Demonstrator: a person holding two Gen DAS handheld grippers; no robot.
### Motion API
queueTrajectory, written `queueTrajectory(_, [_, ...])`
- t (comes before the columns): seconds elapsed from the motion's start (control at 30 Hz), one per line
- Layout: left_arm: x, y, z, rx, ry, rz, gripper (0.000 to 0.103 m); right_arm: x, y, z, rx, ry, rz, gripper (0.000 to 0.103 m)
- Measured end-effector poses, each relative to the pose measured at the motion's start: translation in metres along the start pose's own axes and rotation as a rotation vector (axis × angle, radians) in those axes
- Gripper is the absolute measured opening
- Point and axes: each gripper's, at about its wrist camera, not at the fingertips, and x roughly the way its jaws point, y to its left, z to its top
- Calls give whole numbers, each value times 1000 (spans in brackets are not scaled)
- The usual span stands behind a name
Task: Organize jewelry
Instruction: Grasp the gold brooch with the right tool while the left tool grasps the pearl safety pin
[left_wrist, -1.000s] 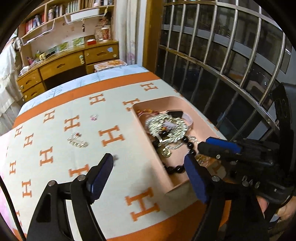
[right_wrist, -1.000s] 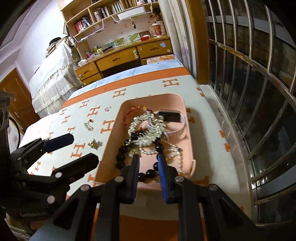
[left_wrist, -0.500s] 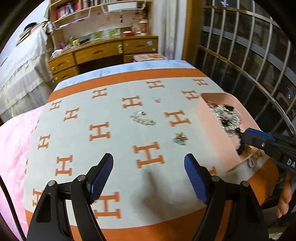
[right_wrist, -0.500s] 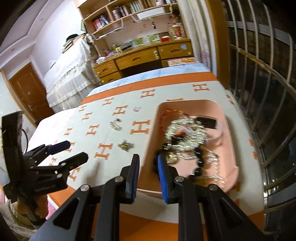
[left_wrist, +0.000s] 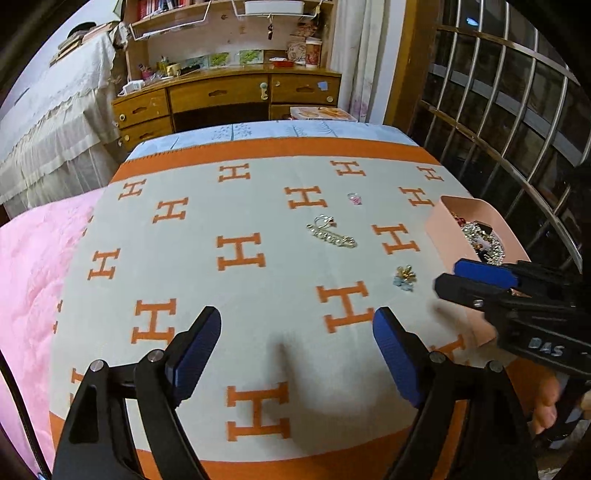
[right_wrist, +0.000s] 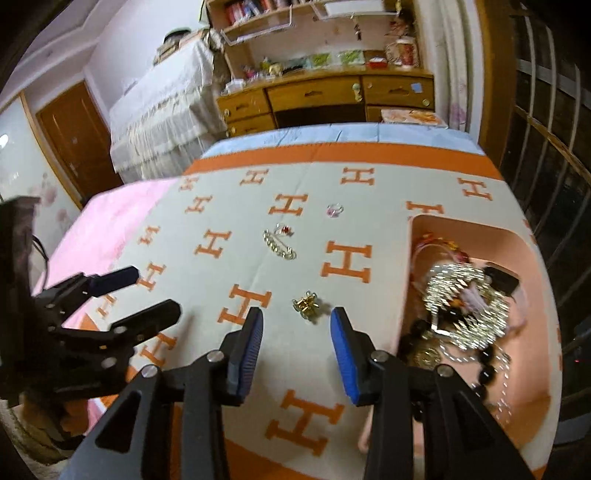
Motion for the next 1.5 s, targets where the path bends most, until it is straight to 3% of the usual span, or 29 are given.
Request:
queueTrajectory(0.17, [7, 10, -2, -16, 10, -5, 83, 24, 11, 2, -68, 29, -72, 39])
queueTrajectory(0.53, [34, 16, 16, -35, 28, -22, 83, 52, 20, 5, -156, 103, -131, 38])
queueTrajectory(0.6, [38, 15, 24, -26, 31, -35, 83, 56, 23, 3, -183, 116, -149, 30])
queueTrajectory(0.63, [42, 13, 30, -12, 32, -48, 81, 55, 23, 3, -191, 106, -144, 19])
queueTrajectory(0.8, [62, 5, 52, 22, 81, -81, 75, 46, 14, 2, -157, 83, -90, 18])
queueTrajectory(0.93, [88, 5, 67, -79, 180, -150, 65, 23, 6, 0, -128, 11, -63, 18])
queueTrajectory(1.0, [96, 3, 74, -128, 189, -158, 64, 12, 2, -2, -115, -18, -42, 18])
queueTrajectory(1.07, [101, -1, 79, -153, 187, -139, 64, 3, -1, -5, -105, -41, -24, 18])
queueTrajectory(1.17, [112, -13, 85, -151, 193, -49, 63, -8, -6, -10, -86, -73, 4, 18])
queueTrajectory(1.33, [125, -42, 87, -82, 217, 55, 61, -22, -15, -16, -69, -102, 18, 18])
queueTrajectory(1.5, [130, -53, 81, -22, 238, 108, 58, -34, -28, -22, -40, -120, 25, 18])
